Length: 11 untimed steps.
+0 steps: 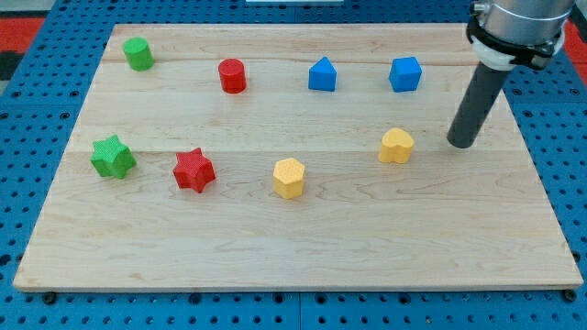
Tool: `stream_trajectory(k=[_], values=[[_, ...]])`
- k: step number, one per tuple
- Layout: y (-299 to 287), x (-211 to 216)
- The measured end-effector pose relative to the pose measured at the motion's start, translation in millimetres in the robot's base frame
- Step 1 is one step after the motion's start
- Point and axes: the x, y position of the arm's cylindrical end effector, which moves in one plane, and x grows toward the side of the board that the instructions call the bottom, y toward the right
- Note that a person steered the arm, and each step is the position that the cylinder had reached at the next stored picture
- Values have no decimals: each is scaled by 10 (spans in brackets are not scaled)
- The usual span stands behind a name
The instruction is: Move the yellow heart to the blue cube
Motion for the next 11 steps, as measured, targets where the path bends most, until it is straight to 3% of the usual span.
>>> stream_trajectory(k=[2,4,8,9,11], values=[[-212,335],[-837,288],[-960,-474],[-939,-519],[107,-497]])
